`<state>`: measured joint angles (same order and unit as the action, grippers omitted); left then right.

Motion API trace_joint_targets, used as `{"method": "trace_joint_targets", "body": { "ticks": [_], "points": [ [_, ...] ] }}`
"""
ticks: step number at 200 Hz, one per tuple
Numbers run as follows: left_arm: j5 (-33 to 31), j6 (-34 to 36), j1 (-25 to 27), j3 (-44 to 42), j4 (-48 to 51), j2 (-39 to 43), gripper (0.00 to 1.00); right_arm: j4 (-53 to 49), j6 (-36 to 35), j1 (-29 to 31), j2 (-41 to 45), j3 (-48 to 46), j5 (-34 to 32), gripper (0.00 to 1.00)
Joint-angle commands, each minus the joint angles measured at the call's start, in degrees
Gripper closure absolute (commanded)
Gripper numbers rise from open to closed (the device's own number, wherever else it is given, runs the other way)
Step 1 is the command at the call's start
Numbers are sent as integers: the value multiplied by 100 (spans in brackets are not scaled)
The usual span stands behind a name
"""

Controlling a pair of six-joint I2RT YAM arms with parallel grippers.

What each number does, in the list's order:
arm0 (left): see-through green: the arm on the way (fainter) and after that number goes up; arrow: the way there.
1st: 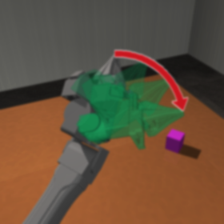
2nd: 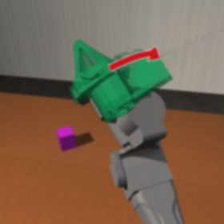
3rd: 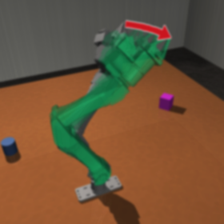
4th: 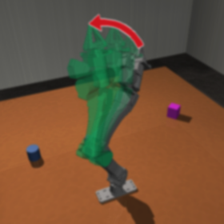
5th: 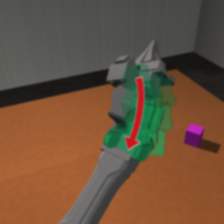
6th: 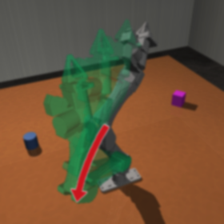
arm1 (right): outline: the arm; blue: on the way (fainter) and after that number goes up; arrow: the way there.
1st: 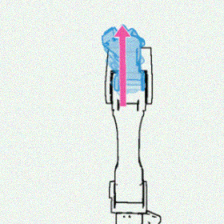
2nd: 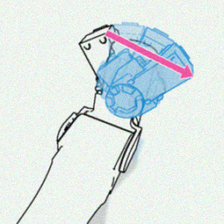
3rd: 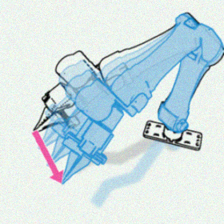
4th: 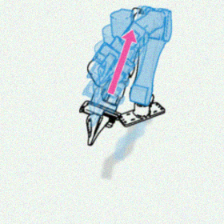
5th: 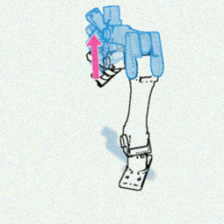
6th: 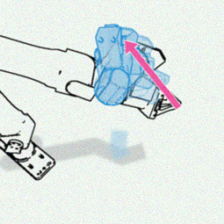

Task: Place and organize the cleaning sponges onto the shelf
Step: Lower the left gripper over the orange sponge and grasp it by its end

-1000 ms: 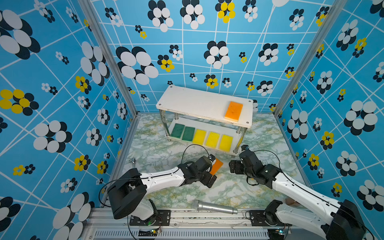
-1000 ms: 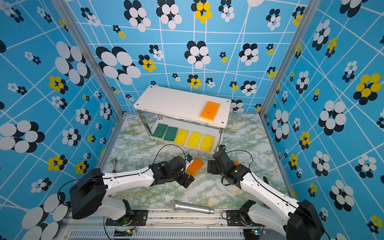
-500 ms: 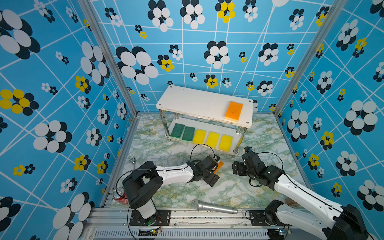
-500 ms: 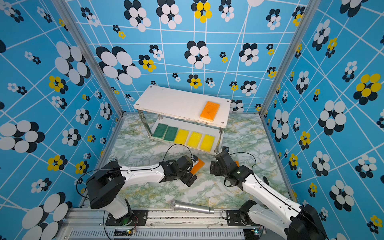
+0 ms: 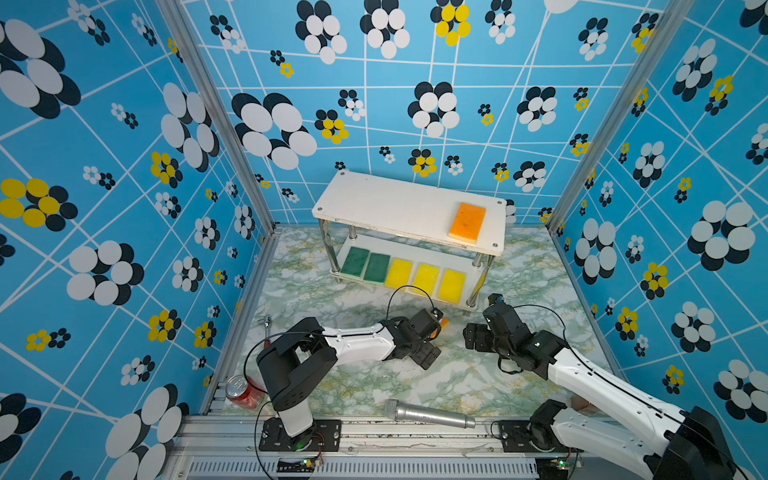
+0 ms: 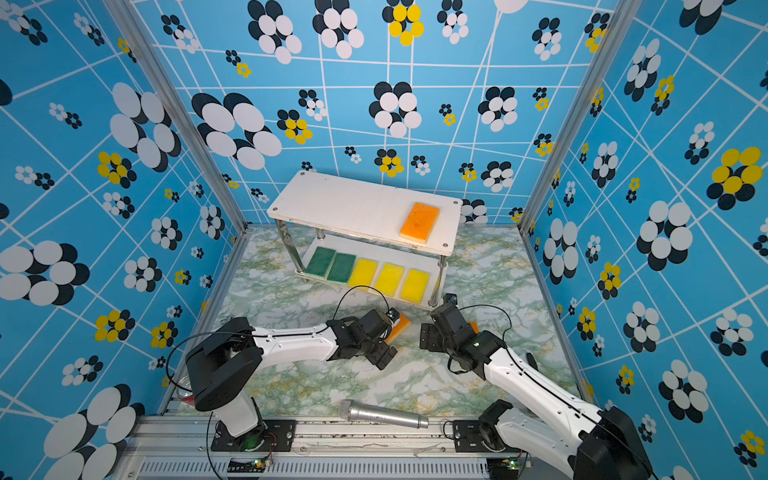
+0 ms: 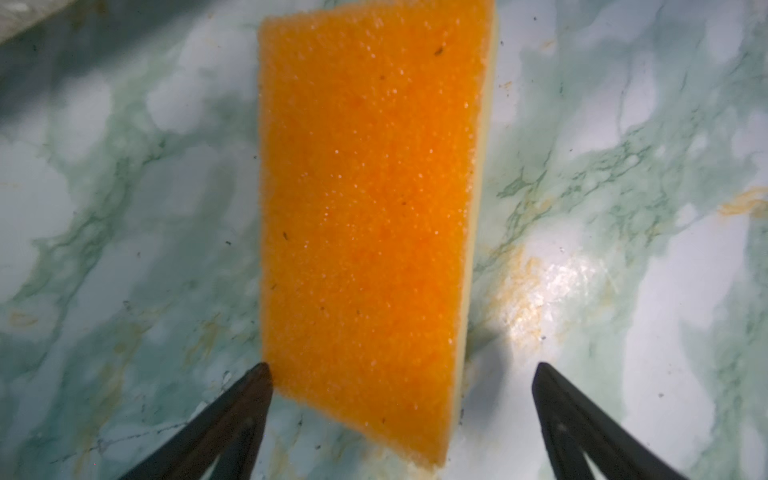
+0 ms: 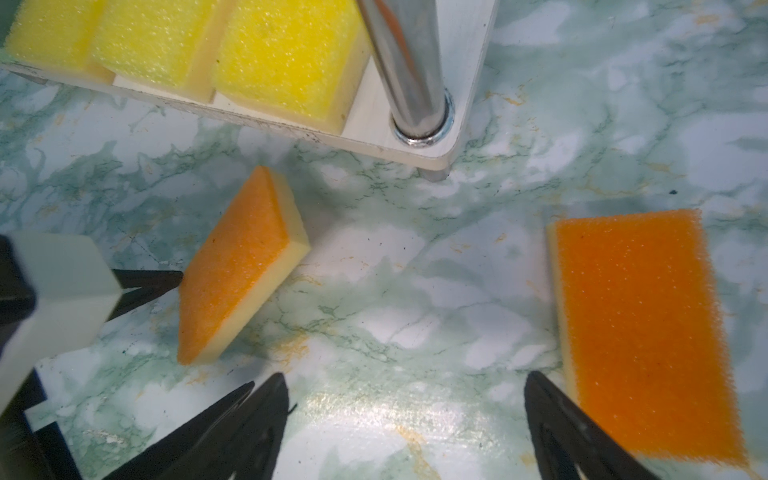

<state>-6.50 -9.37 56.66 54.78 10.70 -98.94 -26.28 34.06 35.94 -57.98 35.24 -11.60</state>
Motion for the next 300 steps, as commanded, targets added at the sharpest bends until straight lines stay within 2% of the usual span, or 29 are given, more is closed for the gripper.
{"method": "trace_joint_targets", "body": {
  "ticks": [1,60,97,161,233,259,300],
  "points": [
    [-145,95,21,147,379,189,1,-16,61,-44,3,17,52,9],
    [-173,70,100,128,345,496,1,-35,71,-44,92,-16,29,9],
    [-337,327,51,150,276,317,1,-80,48,-44,108,-11,15,9],
    [210,677,-229,-425,-999,187,1,-1,92,-44,51,-35,29,8],
    [456,710,-304,-1236,-2283,245,1,69,127,-48,61,-21,102,8],
    [571,620,-412,-1340,-2523,109,1,86,173,-44,5,5,149,8],
    [398,726,-415,-1418,-2754,-23,1,135,233,-44,111,-88,157,9]
  ]
}}
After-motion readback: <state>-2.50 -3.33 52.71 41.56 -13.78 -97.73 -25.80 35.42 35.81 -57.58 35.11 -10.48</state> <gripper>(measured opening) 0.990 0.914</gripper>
